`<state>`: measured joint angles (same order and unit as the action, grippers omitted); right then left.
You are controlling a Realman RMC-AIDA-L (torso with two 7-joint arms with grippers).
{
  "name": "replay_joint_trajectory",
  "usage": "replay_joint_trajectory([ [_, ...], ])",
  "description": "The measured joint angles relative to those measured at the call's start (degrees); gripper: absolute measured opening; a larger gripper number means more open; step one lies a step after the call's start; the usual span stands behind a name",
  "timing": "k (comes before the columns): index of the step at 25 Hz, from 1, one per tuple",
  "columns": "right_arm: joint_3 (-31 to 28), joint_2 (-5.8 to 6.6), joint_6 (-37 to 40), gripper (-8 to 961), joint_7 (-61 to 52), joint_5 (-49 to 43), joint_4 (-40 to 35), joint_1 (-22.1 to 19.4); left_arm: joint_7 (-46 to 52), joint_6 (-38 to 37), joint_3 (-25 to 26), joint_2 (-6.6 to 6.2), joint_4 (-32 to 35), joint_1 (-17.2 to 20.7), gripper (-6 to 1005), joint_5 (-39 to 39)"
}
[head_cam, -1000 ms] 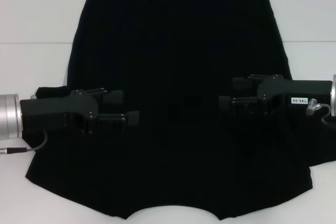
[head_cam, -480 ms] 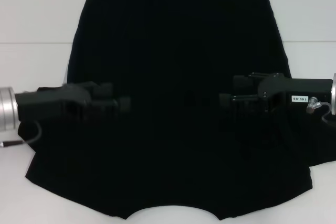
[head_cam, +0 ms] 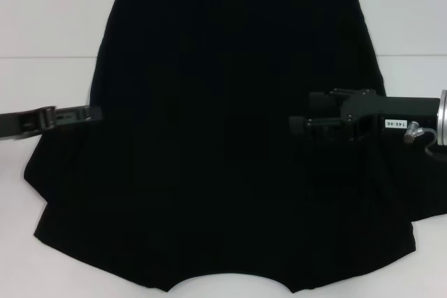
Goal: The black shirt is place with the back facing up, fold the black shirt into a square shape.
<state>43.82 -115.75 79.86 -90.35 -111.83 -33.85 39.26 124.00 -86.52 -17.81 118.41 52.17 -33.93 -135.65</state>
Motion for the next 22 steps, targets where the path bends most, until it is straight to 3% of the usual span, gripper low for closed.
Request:
replay_joint_trajectory([
  [11, -0.9, 0.18, -0.6, 917, 0.0, 0.0, -0.1, 0.1, 11.8, -0.1, 1.7, -1.33, 3.9, -0.6, 889, -16.2],
  [22, -2.0, 0.25, -0.7, 916, 0.0, 0.1, -0.2, -0.1, 15.7, 2.8, -0.2, -1.83, 2.1, -2.6, 888, -24.3],
])
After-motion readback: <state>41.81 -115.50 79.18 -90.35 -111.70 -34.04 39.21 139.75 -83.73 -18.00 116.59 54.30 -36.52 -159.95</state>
